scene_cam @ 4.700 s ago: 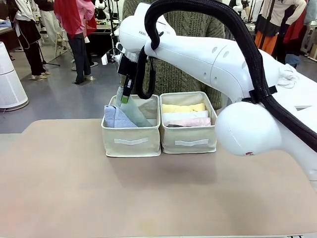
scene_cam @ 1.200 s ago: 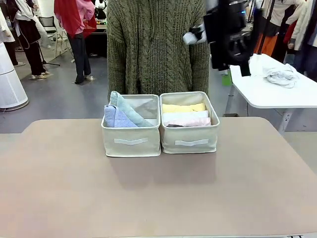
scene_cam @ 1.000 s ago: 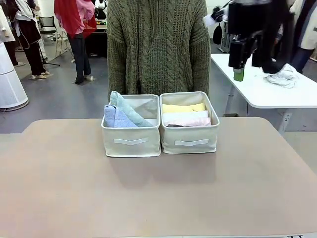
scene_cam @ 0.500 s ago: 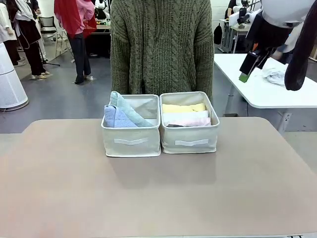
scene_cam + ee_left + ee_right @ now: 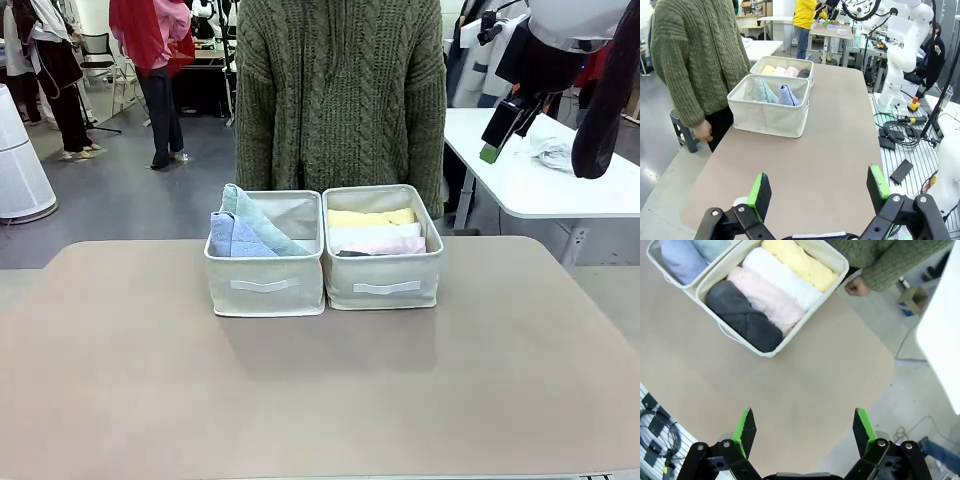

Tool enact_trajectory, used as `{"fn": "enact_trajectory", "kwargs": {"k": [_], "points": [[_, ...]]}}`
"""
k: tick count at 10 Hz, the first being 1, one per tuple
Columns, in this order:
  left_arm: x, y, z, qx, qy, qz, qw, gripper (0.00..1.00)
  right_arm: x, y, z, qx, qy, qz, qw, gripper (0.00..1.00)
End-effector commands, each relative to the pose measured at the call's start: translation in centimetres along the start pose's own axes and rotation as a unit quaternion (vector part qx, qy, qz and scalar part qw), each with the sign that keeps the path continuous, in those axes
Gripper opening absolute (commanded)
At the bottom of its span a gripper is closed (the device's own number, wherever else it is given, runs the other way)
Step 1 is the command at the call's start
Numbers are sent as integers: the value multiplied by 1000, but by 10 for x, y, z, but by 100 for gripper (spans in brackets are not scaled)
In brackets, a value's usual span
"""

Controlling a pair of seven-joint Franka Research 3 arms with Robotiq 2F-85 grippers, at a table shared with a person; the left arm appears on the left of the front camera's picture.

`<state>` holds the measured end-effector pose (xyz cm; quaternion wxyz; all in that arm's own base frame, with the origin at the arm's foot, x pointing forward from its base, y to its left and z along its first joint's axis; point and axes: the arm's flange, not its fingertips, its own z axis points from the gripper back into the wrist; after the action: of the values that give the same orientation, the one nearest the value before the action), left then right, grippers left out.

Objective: Sort the towels based on their folding style.
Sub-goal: Pick up another triangle-folded towel from the table and place it in the left Fabric basket.

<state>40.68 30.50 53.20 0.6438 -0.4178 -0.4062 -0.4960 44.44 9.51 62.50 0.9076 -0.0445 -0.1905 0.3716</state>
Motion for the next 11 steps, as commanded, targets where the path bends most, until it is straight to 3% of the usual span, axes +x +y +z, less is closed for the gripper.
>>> {"fn": "enact_trajectory", "kwargs": {"k": [1, 2, 3, 4, 5, 6, 7, 8, 10, 11], "points": [[2, -2, 0, 3, -5, -4, 1000, 100, -2, -1, -2, -10, 13, -9, 1000, 100], [2, -2, 0, 3, -5, -4, 1000, 100, 0, 0, 0, 0, 0, 0, 1000, 100], [2, -2, 0, 3, -5, -4, 1000, 100, -13, -24, 10, 134, -35, 34, 990, 100], [2, -2, 0, 3, -5, -4, 1000, 100, -45, -61, 25, 243, -77, 95, 962, 100], [2, -2, 0, 3, -5, -4, 1000, 100, -75, -89, 39, 310, -133, 166, 927, 100], [2, -2, 0, 3, -5, -4, 1000, 100, -98, -105, 48, 343, -181, 190, 902, 100], [2, -2, 0, 3, -5, -4, 1000, 100, -123, -122, 54, 329, -221, 213, 893, 100], [2, -2, 0, 3, -5, -4, 1000, 100, -145, -143, 47, 320, -246, 217, 889, 100], [2, -2, 0, 3, -5, -4, 1000, 100, -189, -178, 23, 355, -265, 265, 857, 100], [2, -2, 0, 3, -5, -4, 1000, 100, -202, -192, 14, 348, -292, 256, 853, 100]]}}
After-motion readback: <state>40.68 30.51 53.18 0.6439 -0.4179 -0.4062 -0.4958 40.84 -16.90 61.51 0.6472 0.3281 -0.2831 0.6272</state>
